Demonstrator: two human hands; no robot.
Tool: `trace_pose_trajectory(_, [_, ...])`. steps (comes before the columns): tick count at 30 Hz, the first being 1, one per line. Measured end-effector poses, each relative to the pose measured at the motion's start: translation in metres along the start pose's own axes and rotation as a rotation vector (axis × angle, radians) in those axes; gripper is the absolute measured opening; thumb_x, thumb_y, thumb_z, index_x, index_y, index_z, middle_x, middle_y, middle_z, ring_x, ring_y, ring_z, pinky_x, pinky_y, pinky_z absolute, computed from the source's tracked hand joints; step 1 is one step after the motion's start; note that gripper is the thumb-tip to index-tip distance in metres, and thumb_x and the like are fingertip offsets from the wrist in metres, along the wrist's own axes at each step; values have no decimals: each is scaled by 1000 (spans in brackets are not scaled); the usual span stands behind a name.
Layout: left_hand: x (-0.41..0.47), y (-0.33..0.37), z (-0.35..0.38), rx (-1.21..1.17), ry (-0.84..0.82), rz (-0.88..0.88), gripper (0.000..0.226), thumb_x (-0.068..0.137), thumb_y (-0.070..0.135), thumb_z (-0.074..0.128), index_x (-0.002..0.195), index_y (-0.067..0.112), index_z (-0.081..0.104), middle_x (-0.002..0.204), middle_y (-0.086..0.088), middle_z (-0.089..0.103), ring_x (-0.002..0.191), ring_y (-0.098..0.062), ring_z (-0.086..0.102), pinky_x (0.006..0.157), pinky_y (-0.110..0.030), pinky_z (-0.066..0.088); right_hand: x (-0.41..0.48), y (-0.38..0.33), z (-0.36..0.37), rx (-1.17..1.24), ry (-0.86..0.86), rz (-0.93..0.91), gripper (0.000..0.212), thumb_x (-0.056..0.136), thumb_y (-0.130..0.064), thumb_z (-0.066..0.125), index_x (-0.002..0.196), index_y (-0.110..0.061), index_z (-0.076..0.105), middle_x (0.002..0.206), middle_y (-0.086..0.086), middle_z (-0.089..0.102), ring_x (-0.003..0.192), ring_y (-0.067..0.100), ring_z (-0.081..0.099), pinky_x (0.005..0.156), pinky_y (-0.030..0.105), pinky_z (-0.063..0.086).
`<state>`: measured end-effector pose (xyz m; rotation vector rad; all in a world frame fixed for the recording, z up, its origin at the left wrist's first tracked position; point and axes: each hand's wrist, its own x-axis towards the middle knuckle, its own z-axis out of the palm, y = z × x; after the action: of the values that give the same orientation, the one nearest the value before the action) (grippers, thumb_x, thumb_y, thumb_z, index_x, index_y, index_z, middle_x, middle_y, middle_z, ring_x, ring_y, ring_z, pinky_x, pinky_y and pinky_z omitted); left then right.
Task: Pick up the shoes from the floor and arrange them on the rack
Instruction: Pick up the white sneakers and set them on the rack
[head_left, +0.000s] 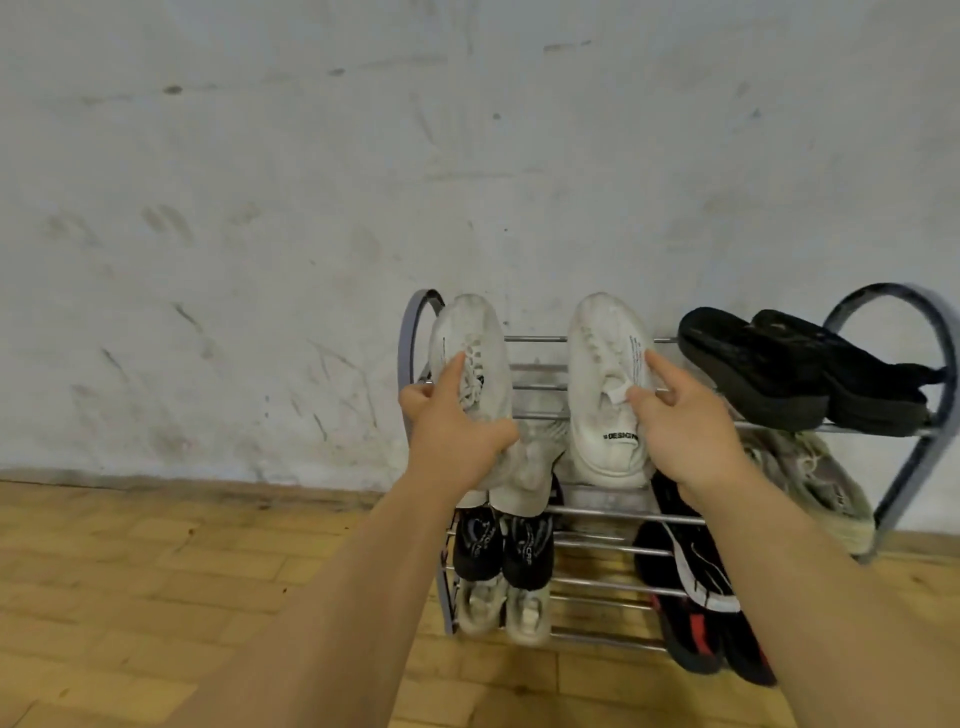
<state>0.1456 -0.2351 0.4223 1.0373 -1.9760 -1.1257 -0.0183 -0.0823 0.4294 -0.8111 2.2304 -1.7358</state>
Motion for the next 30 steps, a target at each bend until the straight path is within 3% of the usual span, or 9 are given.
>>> trace_pose_trajectory(3, [24,1,5,23,41,89,94,73,35,75,154,44,29,134,4,26,112,-16,49,94,-27,45,23,-2,17,37,-9,4,58,103,-25,57,157,-28,37,144,-5,59,125,13,59,112,41,46])
trace_pose_trajectory(5, [34,0,11,42,77,140,89,81,34,74,156,42,27,143,4,33,118,-12,47,94,-24,39,38,-3,30,30,-30,-15,58,103,-30,56,158,-28,36,146,-6,57,129,13,57,113,42,44])
trace_pose_trajectory(9, [45,-8,15,324,191,300,67,92,46,59,154,32,39,144,-2,48,133,-22,40,110,-38,38,56,-1,47,-194,-152,-66,55,105,-49,42,156,-28,37,153,-3,51,139,21,47,111,34,37])
trace_pose_trajectory(12, [38,-15,6,455,64,396,61,94,53,54,151,34,43,151,1,42,140,-21,30,115,-42,34,60,-3,48,-279,-182,-77,52,102,-60,36,138,-27,53,139,0,59,133,28,51,94,34,39])
trace_pose_trajectory(14, [32,-23,0,483,-46,404,65,94,55,57,153,36,39,157,2,34,145,-18,24,118,-41,32,60,-4,47,-298,-166,-77,64,97,-67,40,148,-27,48,150,0,53,140,27,46,104,38,39])
trace_pose_trajectory(16, [31,-28,-5,464,-76,383,68,93,58,57,154,37,36,160,4,29,147,-18,26,119,-41,31,59,-3,46,-250,-196,-61,78,93,-67,50,158,-29,34,163,-2,37,148,22,36,114,37,31])
trace_pose_trajectory(21, [33,-32,-3,465,-40,434,60,98,49,55,152,27,42,157,2,37,146,-17,31,119,-37,31,52,4,47,-406,-329,-145,113,61,-82,56,160,-37,23,162,-7,30,151,22,25,120,48,29])
trace_pose_trajectory(26, [40,-35,2,468,53,439,54,100,40,57,148,17,48,150,-5,47,140,-23,40,114,-41,38,47,6,41,-339,-340,-164,118,57,-77,64,160,-33,26,158,-11,35,147,14,30,120,41,30])
trace_pose_trajectory(30, [41,-37,4,508,140,483,51,97,38,63,141,13,55,142,-10,55,133,-28,47,110,-43,42,45,7,42,-344,-354,-201,100,72,-53,82,156,-32,33,149,-8,40,141,14,37,108,30,32])
